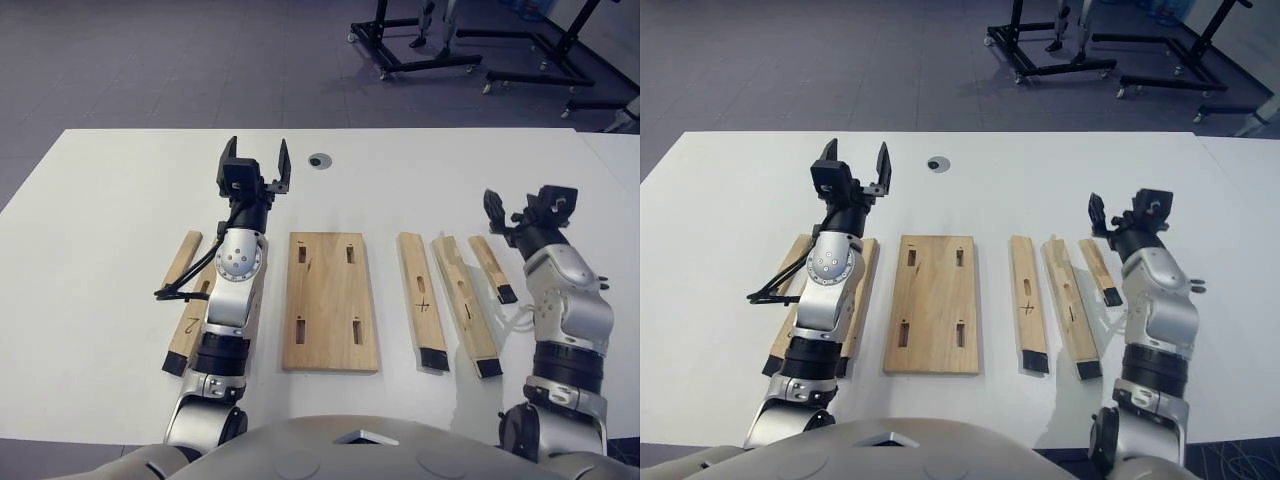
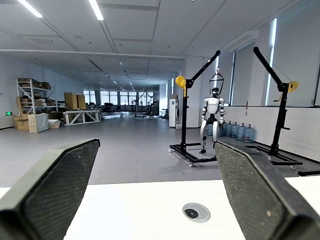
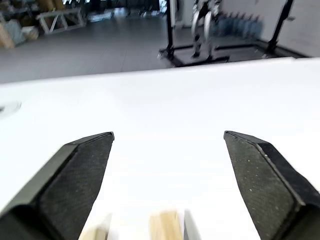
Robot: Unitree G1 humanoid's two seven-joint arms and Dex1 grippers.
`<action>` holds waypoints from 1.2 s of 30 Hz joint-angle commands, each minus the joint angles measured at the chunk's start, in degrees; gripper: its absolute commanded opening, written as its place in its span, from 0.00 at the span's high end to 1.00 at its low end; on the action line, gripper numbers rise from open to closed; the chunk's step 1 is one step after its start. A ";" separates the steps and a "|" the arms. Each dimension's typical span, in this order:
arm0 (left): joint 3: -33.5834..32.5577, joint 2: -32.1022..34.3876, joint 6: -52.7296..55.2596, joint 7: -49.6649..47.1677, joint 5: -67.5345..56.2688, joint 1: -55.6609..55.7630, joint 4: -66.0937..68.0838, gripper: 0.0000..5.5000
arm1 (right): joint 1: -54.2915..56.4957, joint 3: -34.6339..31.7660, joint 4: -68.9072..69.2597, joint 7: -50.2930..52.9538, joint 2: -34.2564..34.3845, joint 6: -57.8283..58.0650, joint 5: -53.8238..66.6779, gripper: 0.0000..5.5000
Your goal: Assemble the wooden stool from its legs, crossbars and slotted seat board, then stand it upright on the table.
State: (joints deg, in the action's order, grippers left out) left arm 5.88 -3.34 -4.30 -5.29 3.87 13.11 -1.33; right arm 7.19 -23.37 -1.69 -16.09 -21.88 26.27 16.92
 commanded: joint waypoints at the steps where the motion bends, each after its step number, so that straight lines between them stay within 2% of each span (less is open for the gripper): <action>1: 1.08 -2.82 1.18 -2.08 0.79 -2.49 -2.03 0.24 | -2.95 2.30 1.76 -4.26 -3.43 3.89 0.66 0.26; 5: 0.01 -3.13 1.88 -4.17 -0.88 -4.75 -4.10 0.24 | -4.21 2.20 1.62 -7.44 -6.86 7.06 1.53 0.26; 11: 4.68 -2.89 1.25 -3.47 -0.29 -6.35 -5.93 0.24 | -6.79 5.07 3.42 -11.14 -11.06 11.70 0.76 0.26; 16: 5.94 -2.98 1.68 -4.60 -0.63 -7.26 -7.21 0.24 | -8.42 5.65 4.09 -9.83 -11.50 12.83 -0.73 0.26; 22: 3.94 -3.89 -1.60 -6.48 -4.16 -7.31 -12.16 0.24 | -12.69 6.26 9.58 -7.63 -9.48 22.03 0.93 0.26; 31: 4.15 -3.43 1.10 -9.30 -4.22 -9.37 -14.38 0.24 | -16.31 6.62 17.05 -5.10 -9.38 31.02 1.26 0.56; 36: 3.69 -2.87 1.79 -9.08 -4.79 -8.56 -14.48 0.24 | -14.52 4.20 20.76 -0.68 -5.01 36.36 2.43 0.71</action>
State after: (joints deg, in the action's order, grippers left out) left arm 9.94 -2.79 -3.46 -14.20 -0.74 4.15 -15.04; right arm -7.38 -18.61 17.80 -18.87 -29.34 59.44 18.73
